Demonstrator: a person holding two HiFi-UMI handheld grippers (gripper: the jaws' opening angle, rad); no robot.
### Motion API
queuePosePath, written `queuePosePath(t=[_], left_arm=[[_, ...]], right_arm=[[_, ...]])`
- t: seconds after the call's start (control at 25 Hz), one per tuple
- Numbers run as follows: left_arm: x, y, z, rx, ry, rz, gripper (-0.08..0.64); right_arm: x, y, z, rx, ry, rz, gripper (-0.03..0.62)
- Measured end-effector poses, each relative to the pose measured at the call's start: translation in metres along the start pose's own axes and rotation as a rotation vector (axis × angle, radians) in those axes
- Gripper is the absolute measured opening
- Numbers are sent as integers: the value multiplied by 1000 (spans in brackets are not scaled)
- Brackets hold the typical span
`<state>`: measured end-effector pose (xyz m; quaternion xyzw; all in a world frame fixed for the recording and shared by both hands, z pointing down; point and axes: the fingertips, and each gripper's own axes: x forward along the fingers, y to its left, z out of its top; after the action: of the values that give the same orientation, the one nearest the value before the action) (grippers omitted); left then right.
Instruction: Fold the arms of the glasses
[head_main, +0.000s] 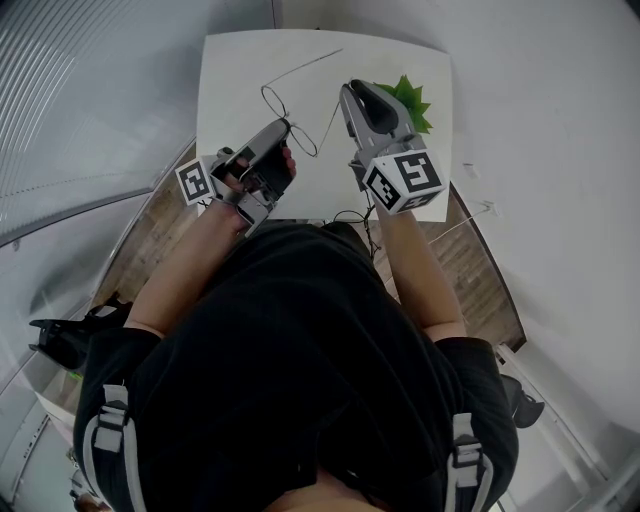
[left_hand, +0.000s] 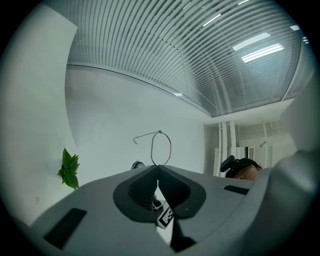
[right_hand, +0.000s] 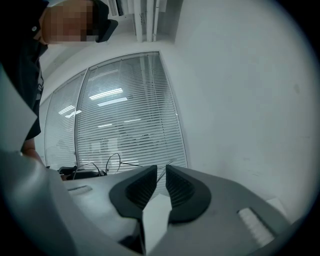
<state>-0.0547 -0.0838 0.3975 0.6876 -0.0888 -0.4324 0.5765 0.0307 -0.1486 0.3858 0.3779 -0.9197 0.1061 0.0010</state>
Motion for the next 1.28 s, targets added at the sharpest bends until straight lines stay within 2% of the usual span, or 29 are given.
queuePosePath(t=[1.0,1.28], left_arm=[[0,3,-5,-35,32,-11,14],[0,4,-6,-42,41,-10,14]], right_arm=[[24,29,4,1,-2,138,37],[30,44,8,-15,-2,230,37]])
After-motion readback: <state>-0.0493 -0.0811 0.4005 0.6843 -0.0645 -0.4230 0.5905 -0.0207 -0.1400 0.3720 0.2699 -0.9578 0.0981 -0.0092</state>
